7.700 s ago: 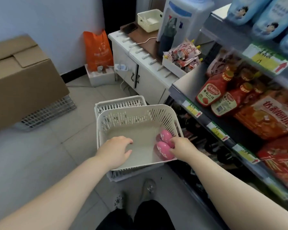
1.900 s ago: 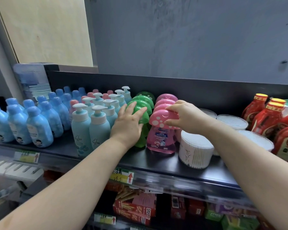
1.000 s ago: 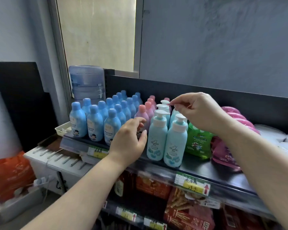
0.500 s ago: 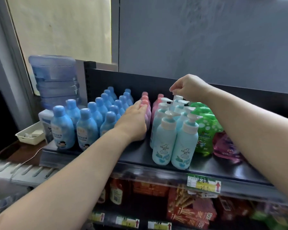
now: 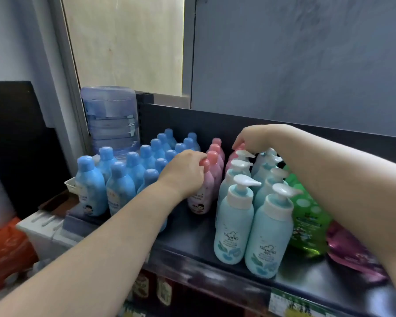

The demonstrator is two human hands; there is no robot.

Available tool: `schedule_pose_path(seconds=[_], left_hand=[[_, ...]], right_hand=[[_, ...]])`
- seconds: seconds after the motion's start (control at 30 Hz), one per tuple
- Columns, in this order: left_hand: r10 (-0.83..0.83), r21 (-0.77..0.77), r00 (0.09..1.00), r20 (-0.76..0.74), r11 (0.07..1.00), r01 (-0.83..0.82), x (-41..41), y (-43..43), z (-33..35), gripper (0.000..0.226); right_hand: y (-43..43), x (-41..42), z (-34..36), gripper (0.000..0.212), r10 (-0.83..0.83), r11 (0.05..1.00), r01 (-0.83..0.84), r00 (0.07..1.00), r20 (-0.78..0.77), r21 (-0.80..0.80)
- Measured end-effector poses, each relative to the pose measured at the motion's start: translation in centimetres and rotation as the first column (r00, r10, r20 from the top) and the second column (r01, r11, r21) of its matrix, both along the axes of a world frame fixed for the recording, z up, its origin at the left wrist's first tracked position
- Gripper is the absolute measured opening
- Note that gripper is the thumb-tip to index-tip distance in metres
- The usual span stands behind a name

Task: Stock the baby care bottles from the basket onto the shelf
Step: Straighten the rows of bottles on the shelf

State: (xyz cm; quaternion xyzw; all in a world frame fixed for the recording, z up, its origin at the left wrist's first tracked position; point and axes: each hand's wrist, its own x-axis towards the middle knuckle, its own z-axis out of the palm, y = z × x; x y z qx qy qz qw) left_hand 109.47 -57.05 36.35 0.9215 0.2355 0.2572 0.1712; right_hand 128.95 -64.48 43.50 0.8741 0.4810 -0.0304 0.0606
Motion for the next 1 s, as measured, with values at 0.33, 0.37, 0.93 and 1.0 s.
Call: schedule_pose_path(seconds=[0.33, 0.37, 0.93, 1.0], left_hand=[[0.064, -0.135, 0.995, 0.078, 0.989, -0.053, 0.2, 0.6, 0.0, 0.036], [0.07, -0.153, 0.993, 0.093, 0.987, -0.055, 0.2, 0.6, 0.2, 0.038], [0.105, -0.226, 0.879, 0.464, 0.974, 0.003, -3.5, -1.9, 4.3, 0.04], [0.128, -0.237, 0.904, 0.408, 0.971, -0.03, -4.4, -2.4, 2.9, 0.036]], right_hand=[[0.3, 0.7, 2.5, 0.01, 0.15, 0.977, -0.156, 0.987, 0.051, 0.145], [-0.1, 0.4, 3.5, 0.011, 0.163, 0.967, -0.172, 0.984, 0.066, 0.187], [-1.3, -11.0, 7.8, 0.023, 0.468, 0.792, -0.428, 0.884, 0.018, 0.435], [-0.8, -11.8, 6.3, 0.023, 0.492, 0.807, -0.467, 0.87, 0.026, 0.36]])
